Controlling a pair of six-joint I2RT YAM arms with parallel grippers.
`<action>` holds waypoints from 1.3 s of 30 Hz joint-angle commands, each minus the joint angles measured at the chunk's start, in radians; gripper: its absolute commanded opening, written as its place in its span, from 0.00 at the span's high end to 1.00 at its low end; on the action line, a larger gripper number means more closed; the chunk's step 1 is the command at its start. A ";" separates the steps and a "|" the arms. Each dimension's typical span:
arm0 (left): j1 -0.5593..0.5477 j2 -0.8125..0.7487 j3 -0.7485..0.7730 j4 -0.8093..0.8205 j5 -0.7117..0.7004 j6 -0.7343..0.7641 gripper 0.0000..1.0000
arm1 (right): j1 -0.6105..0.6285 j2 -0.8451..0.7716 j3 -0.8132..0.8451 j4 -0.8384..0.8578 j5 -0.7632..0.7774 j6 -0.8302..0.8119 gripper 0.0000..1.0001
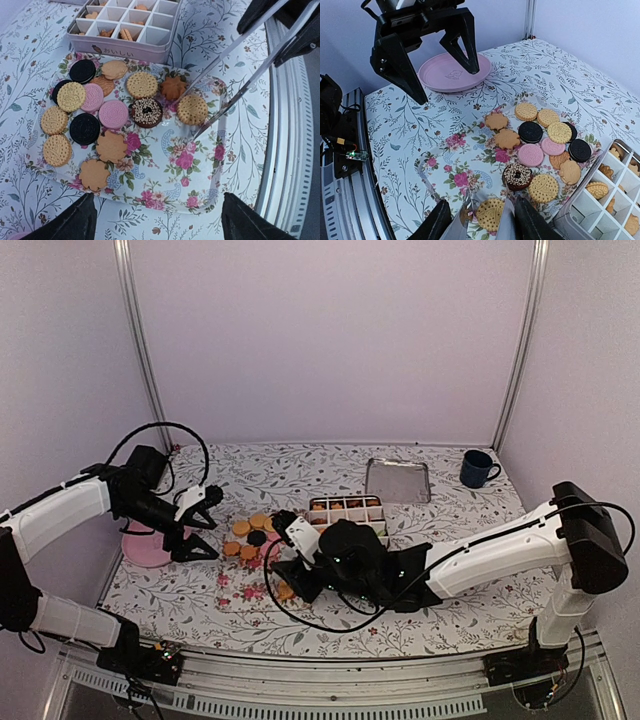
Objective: Pack the cookies
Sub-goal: Pick up the fake cookies from the plate.
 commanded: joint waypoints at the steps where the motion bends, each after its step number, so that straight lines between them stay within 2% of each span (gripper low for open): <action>1: 0.008 0.004 0.026 -0.014 0.023 0.004 0.14 | 0.013 -0.072 -0.029 -0.073 -0.039 0.053 0.56; 14: 0.007 -0.004 0.038 -0.019 0.019 0.005 0.14 | 0.018 -0.052 -0.002 -0.137 -0.069 0.082 0.59; 20: 0.008 -0.002 0.046 -0.019 0.013 0.007 0.14 | 0.018 -0.059 0.011 -0.146 -0.016 0.063 0.74; 26: 0.007 0.001 0.048 -0.014 0.006 0.004 0.15 | 0.014 -0.091 0.078 -0.145 0.031 -0.015 0.80; 29: 0.008 -0.003 0.048 -0.015 0.000 0.003 0.15 | 0.000 -0.115 0.103 -0.137 0.030 -0.044 0.85; 39: 0.007 -0.007 0.048 -0.020 -0.005 0.005 0.15 | -0.130 -0.220 0.066 -0.107 0.031 -0.100 0.85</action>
